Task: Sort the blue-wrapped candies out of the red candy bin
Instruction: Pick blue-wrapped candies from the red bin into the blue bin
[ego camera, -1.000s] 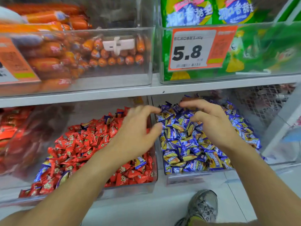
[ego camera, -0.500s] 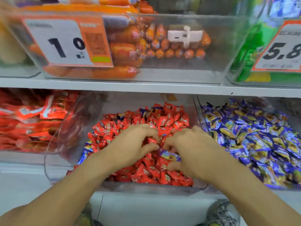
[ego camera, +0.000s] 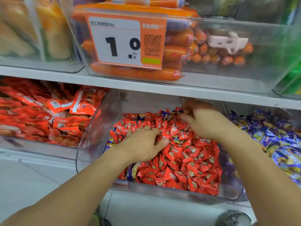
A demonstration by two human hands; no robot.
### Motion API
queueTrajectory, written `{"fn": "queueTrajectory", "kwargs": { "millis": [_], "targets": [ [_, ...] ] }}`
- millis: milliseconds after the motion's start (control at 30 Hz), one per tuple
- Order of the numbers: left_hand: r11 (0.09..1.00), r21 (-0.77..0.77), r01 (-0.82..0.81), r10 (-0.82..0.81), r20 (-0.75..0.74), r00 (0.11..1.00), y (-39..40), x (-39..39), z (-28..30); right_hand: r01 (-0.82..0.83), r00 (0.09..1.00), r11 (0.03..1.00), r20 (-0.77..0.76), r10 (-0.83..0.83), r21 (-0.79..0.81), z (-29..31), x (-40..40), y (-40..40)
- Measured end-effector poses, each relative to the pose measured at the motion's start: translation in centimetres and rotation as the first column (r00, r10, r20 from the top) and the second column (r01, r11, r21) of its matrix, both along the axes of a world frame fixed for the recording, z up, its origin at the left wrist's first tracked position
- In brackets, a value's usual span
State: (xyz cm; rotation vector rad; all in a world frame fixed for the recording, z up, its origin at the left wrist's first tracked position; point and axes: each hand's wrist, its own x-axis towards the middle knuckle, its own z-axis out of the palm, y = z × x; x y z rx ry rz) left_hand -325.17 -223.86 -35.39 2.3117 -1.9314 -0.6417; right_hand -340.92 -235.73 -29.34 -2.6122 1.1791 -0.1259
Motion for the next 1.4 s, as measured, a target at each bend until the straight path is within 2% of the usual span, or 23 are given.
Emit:
{"fn": "queueTrajectory", "kwargs": {
  "millis": [133,200,267,333,433,533,600,667,767,967,1133,1300,1400],
  "targets": [
    [0.996,-0.067,-0.063,0.059,-0.055,0.997,-0.7,0.5,0.2,0.106,0.936,0.992,-0.330,-0.120,-0.062,-1.0,1.7,-3.6],
    [0.976,-0.162,-0.146,0.132,-0.092,0.987,-1.1,0.8,0.4,0.115,0.903,0.993,-0.416,-0.107,-0.007,-2.3,2.8,-4.8],
    [0.919,-0.293,-0.265,0.228,-0.156,0.961,-1.4,1.4,0.4,0.060,0.894,0.996,-0.448,-0.023,0.067,-3.4,4.0,-5.7],
    [0.862,-0.346,-0.371,0.301,-0.239,0.923,-1.7,1.9,0.5,0.021,0.918,0.985,-0.394,0.048,0.170,-3.7,4.9,-6.1],
    [0.862,-0.260,-0.435,0.344,-0.330,0.879,-2.1,2.8,0.4,-0.051,0.966,0.937,-0.222,0.134,0.347,-4.2,5.9,-5.1],
    [0.860,-0.193,-0.472,0.342,-0.468,0.815,-2.3,4.3,-0.1,-0.138,0.979,0.879,-0.070,0.190,0.457,-4.5,6.5,-4.3],
    [0.877,-0.156,-0.454,0.309,-0.539,0.783,-2.2,4.9,-0.2,-0.189,0.975,0.861,-0.013,0.221,0.472,-4.0,6.5,-3.8],
    [0.912,-0.151,-0.380,0.238,-0.562,0.792,-1.9,5.0,0.2,-0.236,0.965,0.862,0.005,0.262,0.449,-3.2,6.3,-3.0],
    [0.949,-0.164,-0.269,0.139,-0.547,0.826,-1.2,4.4,1.3,-0.302,0.943,0.865,-0.008,0.333,0.401,-1.3,5.4,-1.5],
    [0.982,-0.163,-0.092,-0.004,-0.508,0.861,1.3,2.9,3.1,-0.314,0.944,0.885,0.018,0.328,0.343,0.3,0.4,1.3],
    [0.978,-0.180,-0.102,0.009,-0.452,0.892,2.1,3.3,3.3,-0.260,0.940,0.905,0.304,0.157,0.338,-0.3,-2.6,2.9],
    [0.988,-0.145,-0.056,-0.001,-0.365,0.931,1.8,2.7,2.8,-0.188,0.927,0.923,0.371,0.054,0.335,-0.8,-3.3,2.9],
    [0.986,-0.156,-0.052,-0.003,-0.333,0.943,1.2,2.1,2.7,-0.189,0.952,0.931,0.291,0.096,0.311,-0.8,-3.0,3.0]
  ]
}}
